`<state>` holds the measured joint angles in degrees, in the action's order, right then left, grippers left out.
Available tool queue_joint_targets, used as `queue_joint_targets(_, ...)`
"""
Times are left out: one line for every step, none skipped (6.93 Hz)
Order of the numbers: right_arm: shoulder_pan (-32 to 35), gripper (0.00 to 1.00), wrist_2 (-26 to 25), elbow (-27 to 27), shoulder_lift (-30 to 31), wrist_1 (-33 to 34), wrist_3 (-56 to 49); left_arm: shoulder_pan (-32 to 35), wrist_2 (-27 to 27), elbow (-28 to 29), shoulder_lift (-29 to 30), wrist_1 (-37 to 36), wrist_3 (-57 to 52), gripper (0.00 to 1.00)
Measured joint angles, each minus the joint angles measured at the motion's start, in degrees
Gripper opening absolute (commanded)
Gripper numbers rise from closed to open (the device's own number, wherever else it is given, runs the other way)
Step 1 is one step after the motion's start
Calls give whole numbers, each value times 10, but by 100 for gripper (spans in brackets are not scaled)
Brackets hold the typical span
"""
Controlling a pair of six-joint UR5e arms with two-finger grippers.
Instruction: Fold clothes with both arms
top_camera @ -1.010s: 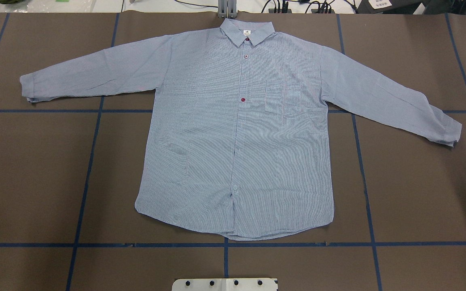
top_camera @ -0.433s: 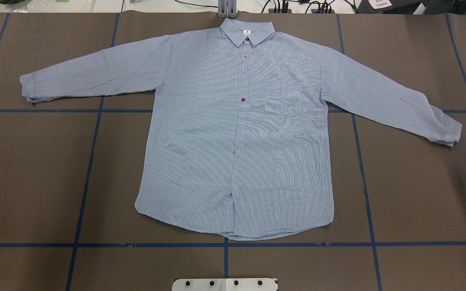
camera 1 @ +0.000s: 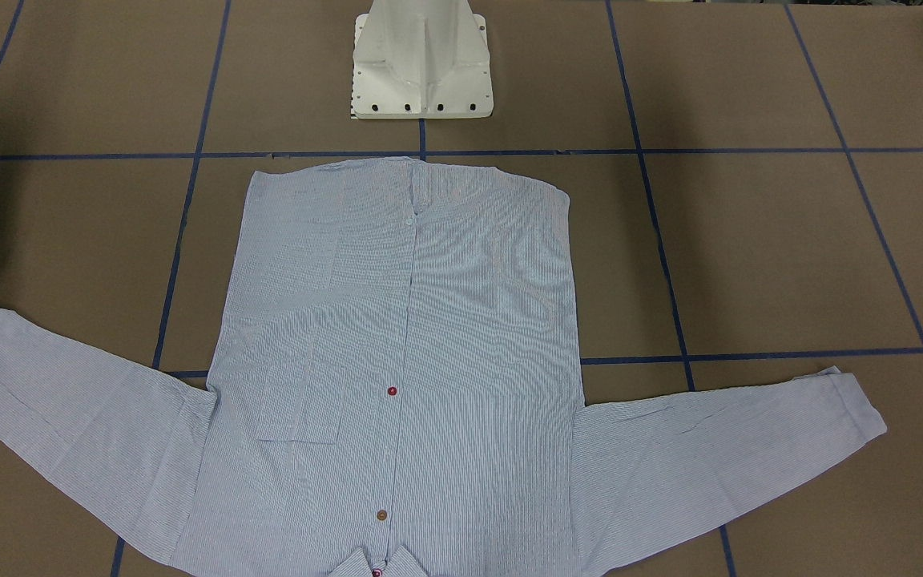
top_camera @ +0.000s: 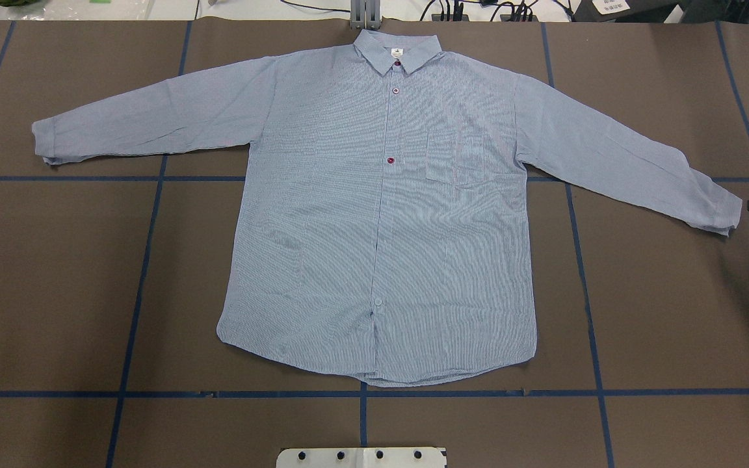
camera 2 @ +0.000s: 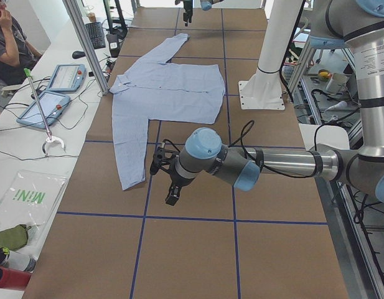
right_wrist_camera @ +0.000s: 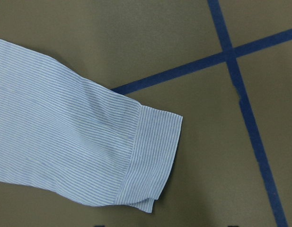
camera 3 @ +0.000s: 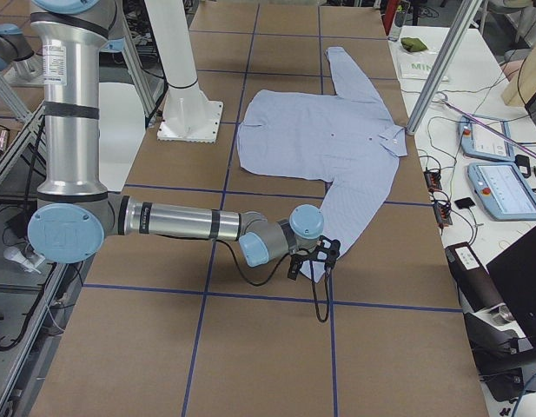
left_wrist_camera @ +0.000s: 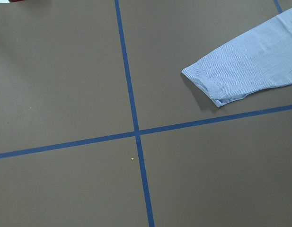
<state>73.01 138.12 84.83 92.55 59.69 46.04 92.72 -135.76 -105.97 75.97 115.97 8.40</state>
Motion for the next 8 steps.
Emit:
queue_joint_targets(-16, 80, -14, -5, -4, -11, 20, 0, 0, 0, 0, 3, 1, 99)
queue_joint_targets(-30, 76, -20, -10, -10, -16, 39, 0, -1, -1, -1, 4, 2, 99)
queue_joint_targets(-38, 77, -22, -14, -15, -18, 52, 0, -1, -1, -1, 4, 1, 99)
queue_joint_targets(-41, 77, -23, -19, -18, -18, 57, 0, -1, -1, -1, 4, 1, 99)
queue_joint_targets(-42, 77, -24, -26, -23, -18, 59, 0, -1, -1, -1, 4, 0, 99)
queue_joint_targets(-43, 77, -24, -37, -31, -18, 62, 0, -1, -2, -1, 4, -1, 99)
queue_joint_targets(-43, 76, -24, -48, -38, -18, 64, 0, -1, -2, -1, 4, -1, 99)
queue_joint_targets(-43, 74, -24, -55, -44, -19, 66, 0, -1, -3, -1, 4, -2, 99)
